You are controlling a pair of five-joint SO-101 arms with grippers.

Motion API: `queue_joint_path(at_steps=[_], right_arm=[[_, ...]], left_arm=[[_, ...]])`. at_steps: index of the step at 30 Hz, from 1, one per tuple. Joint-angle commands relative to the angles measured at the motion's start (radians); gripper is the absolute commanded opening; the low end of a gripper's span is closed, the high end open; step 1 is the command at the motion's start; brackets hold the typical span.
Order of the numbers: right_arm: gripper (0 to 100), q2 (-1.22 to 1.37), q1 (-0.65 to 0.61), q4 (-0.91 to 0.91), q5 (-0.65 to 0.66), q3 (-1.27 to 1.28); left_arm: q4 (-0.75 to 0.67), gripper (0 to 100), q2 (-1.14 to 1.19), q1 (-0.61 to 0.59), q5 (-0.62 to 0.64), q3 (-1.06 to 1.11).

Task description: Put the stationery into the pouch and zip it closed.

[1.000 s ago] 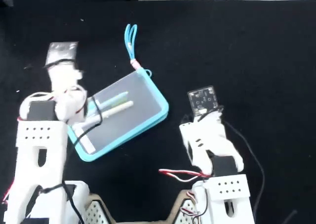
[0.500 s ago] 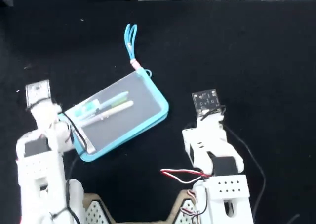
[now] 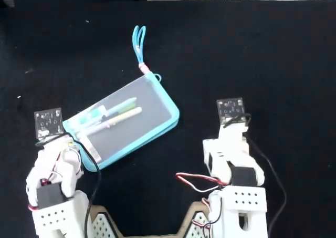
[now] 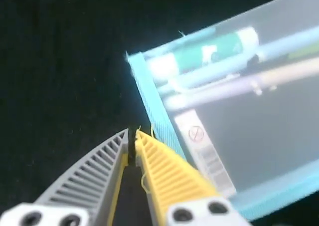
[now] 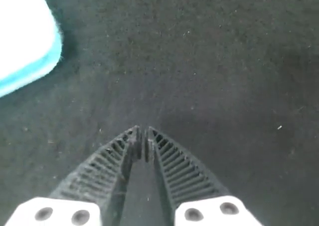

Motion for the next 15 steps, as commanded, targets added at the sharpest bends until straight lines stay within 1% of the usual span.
queue_joint_path(at_steps=[1,4,15], right_arm=[[1.5,-0.012,-0.015,-0.008,0.003,0.025],[1.5,-0.012,-0.020,-0.008,0.003,0.045],[1.5,-0.012,0.020,0.000,0.005,0.081]], left_arm=[[0.043,3,-0.060,0.085,0.069,0.028],[0.064,3,-0.046,0.125,0.127,0.033],[0.069,3,-0.046,0.110,0.130,0.140]])
